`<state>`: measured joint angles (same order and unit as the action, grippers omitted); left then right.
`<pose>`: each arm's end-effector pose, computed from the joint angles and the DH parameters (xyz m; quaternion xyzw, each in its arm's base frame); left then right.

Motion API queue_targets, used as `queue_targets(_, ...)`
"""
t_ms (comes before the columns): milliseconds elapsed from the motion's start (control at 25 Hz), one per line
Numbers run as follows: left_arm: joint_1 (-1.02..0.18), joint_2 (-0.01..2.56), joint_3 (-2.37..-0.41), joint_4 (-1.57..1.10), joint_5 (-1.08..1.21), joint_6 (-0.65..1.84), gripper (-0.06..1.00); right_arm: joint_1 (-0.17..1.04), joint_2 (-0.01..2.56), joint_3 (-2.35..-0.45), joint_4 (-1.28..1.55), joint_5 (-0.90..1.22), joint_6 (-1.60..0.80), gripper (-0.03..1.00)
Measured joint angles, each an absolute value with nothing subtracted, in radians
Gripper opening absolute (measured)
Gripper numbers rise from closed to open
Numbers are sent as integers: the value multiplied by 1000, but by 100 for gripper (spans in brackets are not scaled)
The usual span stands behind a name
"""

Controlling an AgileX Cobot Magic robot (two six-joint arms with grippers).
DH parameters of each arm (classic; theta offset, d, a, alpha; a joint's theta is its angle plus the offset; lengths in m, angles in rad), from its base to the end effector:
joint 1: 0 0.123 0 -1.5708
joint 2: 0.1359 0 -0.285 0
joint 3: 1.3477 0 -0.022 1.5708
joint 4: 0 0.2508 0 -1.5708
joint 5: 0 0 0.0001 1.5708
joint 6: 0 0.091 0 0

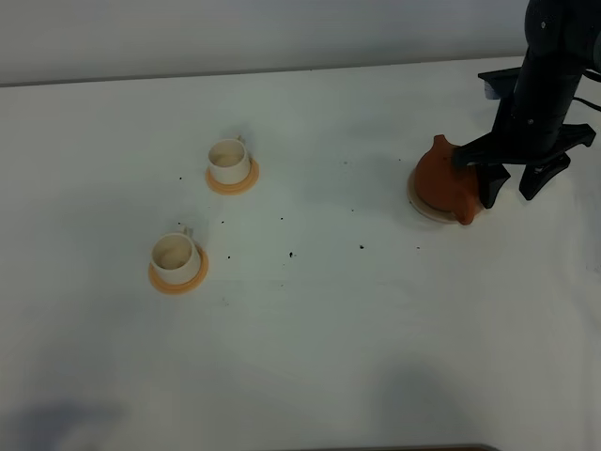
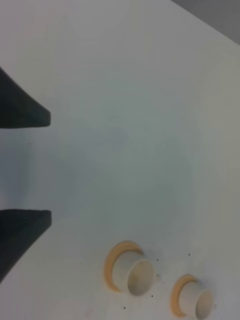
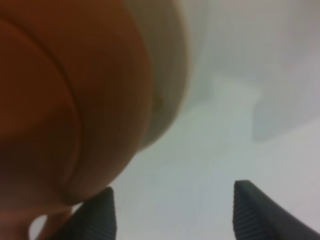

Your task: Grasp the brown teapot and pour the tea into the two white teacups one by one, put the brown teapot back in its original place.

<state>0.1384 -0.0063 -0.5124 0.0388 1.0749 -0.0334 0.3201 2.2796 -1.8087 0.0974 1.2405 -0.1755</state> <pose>-0.0082 0.0020 0.2796 -0.0742 0.8487 0.0468 0.5216 0.4237 0.1493 0.1483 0.2284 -0.9721 -0.0436 0.0299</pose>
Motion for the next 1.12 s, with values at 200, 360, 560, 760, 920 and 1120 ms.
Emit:
queue_targets(200,138,-6,-512,39,1075,-33,38,322,2231,-1762,78,1224,-169,50)
queue_targets(360,138,-6,-512,39,1075,-33,38,322,2181,-1760,64,1220,-169,50)
queue_targets(560,138,-6,-512,39,1075,-33,38,343,2123,-1760,135,1220,-177,49)
queue_targets(760,138,-6,-512,39,1075,-33,38,374,2107,-1760,204,1219,-154,47)
queue_targets(920,138,-6,-512,39,1075,-33,38,392,2110,-1760,193,1219,-128,46)
queue_targets(1120,138,-6,-512,39,1075,-33,38,393,2164,-1760,188,1219,-124,46)
